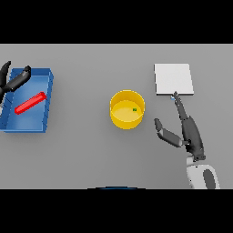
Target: Pick up the red beaker and tilt it to pour out 1 green nut into yellow bowl. Pick up the yellow bowl and place it on the metallic measuring scale.
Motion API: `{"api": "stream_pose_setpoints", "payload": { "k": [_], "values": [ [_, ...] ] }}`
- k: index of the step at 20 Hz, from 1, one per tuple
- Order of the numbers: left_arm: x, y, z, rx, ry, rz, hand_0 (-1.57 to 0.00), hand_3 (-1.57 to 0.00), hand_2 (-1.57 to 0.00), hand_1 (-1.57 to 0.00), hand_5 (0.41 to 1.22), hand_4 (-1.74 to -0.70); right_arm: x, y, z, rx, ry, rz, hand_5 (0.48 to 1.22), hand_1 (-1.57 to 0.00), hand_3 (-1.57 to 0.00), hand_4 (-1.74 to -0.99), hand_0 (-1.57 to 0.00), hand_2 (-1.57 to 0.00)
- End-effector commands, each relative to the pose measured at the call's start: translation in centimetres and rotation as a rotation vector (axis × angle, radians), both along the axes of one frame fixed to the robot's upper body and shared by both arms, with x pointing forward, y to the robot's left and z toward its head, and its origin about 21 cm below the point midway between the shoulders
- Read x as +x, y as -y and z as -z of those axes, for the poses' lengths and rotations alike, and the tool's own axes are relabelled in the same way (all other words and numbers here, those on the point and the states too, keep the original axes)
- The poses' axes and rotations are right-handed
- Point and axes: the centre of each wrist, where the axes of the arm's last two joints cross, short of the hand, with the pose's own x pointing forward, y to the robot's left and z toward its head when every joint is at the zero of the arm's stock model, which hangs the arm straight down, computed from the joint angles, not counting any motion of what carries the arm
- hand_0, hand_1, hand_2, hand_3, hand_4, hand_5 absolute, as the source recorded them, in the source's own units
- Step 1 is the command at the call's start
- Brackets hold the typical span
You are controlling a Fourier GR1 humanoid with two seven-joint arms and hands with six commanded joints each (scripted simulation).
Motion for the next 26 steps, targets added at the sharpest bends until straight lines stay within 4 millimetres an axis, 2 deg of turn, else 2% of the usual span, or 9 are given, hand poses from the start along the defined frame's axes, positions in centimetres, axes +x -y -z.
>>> {"api": "stream_pose_setpoints", "payload": {
  "k": [1,3,4,6,10,13,15,22,26],
  "values": [
    [-0.1,-0.3,-0.1,-0.008,0.019,-0.001,-0.04,-0.03,-0.04,-0.04,0.674,-0.71,0.1,-0.4,-0.1,-0.021,0.000,-0.031,0.691,0.00,0.00,-1.146,0.00,0.00],
    [0.0,0.1,-0.2,-0.007,0.021,-0.003,-0.03,-0.02,-0.02,-0.02,0.685,-0.71,0.6,-0.5,-1.0,-0.088,0.033,-0.114,0.717,0.00,0.00,-1.137,0.00,0.00],
    [0.1,0.1,-0.2,-0.003,0.021,-0.004,-0.02,-0.01,-0.02,-0.02,0.689,-0.71,1.2,0.0,-1.4,-0.153,0.032,-0.163,0.728,0.00,0.00,-1.153,0.00,0.00],
    [0.1,0.4,-0.2,-0.020,0.030,0.008,-0.01,-0.01,-0.01,-0.01,0.676,-0.72,2.5,-0.4,-2.7,-0.326,0.029,-0.252,0.716,0.00,0.00,-1.190,0.00,0.00],
    [-0.1,0.4,0.1,-0.046,0.036,0.013,0.00,0.00,0.00,0.00,0.665,-0.72,4.9,-1.9,-4.5,-0.694,0.095,-0.447,0.701,0.00,0.00,-1.222,0.00,0.00],
    [-0.2,0.1,0.2,-0.033,0.032,0.017,0.00,0.00,0.00,0.00,0.672,-0.71,6.3,-3.3,-5.3,-0.888,0.152,-0.583,0.703,0.00,0.00,-1.228,0.00,0.00],
    [-0.1,0.7,0.1,-0.049,0.033,0.030,0.00,0.00,0.00,0.00,0.680,-0.71,6.9,-4.1,-5.4,-0.985,0.156,-0.655,0.706,0.00,0.00,-1.216,0.00,0.00],
    [-0.2,0.4,0.4,-0.072,0.030,0.029,0.00,0.00,0.00,0.00,0.688,-0.72,9.5,-6.8,-4.9,-1.214,0.120,-0.826,0.704,0.00,0.00,-1.223,0.00,0.00],
    [-0.3,-0.4,0.5,-0.072,0.038,0.014,0.00,0.00,0.00,0.00,0.687,-0.72,10.7,-8.1,-4.3,-1.301,0.082,-0.858,0.705,0.00,0.00,-1.239,0.00,0.00]
  ]
}}
